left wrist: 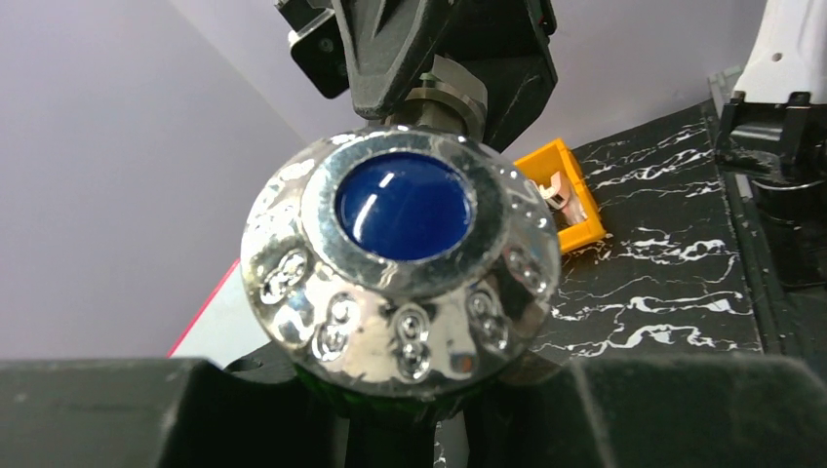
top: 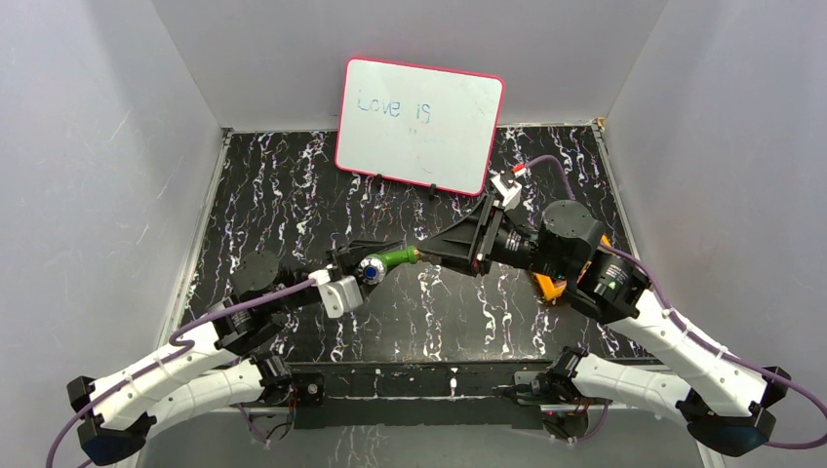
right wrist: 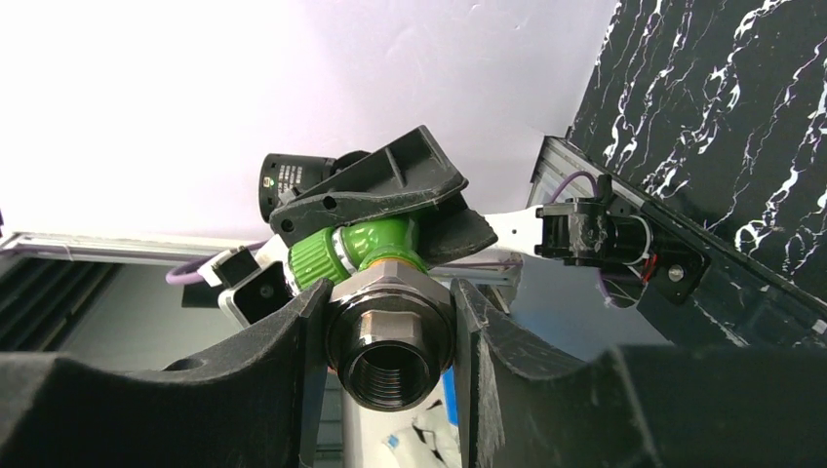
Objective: Install the water faucets
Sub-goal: Screw the water faucet onto the adaptor.
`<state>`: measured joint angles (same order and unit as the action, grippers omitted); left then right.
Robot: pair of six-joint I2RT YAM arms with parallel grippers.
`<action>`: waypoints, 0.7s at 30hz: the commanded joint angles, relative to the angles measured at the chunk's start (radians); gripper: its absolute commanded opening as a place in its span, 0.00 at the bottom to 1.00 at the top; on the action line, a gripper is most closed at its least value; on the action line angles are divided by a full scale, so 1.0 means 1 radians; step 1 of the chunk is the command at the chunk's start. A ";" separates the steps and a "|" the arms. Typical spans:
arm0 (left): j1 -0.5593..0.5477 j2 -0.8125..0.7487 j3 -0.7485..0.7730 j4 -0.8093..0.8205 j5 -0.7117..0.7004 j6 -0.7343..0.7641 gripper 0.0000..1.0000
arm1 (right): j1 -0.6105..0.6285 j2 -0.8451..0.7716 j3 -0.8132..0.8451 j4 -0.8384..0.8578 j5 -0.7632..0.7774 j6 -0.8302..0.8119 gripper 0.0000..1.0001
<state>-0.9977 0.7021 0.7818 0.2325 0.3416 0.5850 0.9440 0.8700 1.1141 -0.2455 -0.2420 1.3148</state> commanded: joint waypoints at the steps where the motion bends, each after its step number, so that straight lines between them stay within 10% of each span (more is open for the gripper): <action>1: -0.015 0.006 0.022 0.133 0.014 0.067 0.00 | 0.007 0.000 -0.011 0.029 0.043 0.074 0.00; 8: -0.015 -0.004 0.018 0.147 0.006 0.065 0.00 | 0.007 -0.032 -0.029 0.046 0.099 0.081 0.02; 21: -0.015 -0.031 0.007 0.105 0.039 0.042 0.00 | 0.008 -0.050 -0.046 0.109 0.116 0.037 0.45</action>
<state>-1.0035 0.7059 0.7765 0.2527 0.3290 0.6312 0.9524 0.8330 1.0657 -0.2127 -0.1776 1.3750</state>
